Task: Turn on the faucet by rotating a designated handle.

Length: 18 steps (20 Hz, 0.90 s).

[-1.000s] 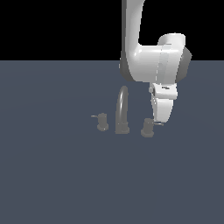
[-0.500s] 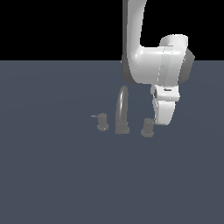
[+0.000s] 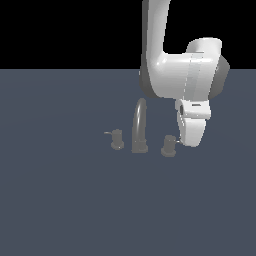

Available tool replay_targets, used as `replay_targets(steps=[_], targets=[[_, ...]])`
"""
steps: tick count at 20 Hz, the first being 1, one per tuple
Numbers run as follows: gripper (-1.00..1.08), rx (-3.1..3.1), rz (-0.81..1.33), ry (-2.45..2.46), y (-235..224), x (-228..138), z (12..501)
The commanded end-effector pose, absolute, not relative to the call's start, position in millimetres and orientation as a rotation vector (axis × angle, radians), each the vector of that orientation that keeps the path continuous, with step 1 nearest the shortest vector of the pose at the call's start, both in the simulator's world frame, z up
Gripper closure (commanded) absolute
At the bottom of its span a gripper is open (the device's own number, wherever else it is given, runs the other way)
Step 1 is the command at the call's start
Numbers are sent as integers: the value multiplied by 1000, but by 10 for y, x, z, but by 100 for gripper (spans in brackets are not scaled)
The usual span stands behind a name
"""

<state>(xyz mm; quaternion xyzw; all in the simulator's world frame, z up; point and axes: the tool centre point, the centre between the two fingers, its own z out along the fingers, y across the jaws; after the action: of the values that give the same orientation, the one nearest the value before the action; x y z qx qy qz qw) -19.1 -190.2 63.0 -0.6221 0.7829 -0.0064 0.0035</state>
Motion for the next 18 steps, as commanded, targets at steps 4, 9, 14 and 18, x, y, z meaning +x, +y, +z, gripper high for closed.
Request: replay_targets(steps=[4,9,14,18], targets=[[108,-1949,-7,2460,-1838,-378,629],[108,-1946,-2,2465,-1783,-546,629],[108,-1926,-15,2485,-1831,-595,623],[108,-1935,-8,2477,-1637,-649,625]])
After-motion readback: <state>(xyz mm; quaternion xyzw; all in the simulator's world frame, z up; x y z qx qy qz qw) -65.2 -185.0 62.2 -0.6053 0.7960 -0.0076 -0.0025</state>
